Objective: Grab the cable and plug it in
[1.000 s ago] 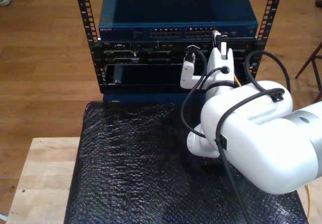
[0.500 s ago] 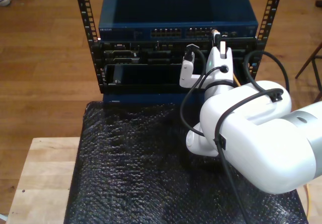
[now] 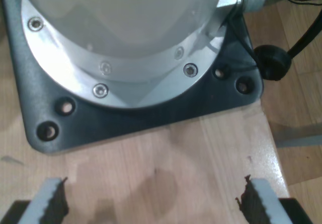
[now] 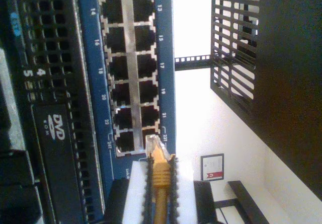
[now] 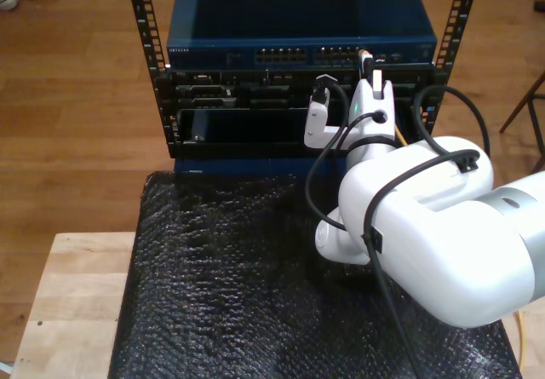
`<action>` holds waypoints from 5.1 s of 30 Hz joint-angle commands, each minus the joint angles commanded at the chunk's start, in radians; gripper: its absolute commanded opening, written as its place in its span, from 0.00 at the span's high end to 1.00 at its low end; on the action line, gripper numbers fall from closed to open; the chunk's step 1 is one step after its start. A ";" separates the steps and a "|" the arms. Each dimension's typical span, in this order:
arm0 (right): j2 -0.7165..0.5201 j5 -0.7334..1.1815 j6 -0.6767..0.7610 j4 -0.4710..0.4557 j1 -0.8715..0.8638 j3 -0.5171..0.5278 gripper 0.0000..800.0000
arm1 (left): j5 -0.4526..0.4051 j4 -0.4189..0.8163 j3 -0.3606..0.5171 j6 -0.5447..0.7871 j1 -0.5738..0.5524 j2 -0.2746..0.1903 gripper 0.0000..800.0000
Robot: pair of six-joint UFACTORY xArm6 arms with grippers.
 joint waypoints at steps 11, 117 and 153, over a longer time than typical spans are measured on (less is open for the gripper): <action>0.000 0.006 -0.002 0.000 0.000 0.000 1.00 | 0.000 0.000 0.000 0.000 0.000 0.000 0.00; 0.015 0.068 0.002 -0.023 -0.008 -0.046 1.00 | 0.000 0.000 0.000 0.000 0.000 0.000 0.00; -0.107 0.143 0.006 -0.057 -0.011 0.075 0.37 | 0.000 0.000 0.000 0.000 0.000 0.000 0.00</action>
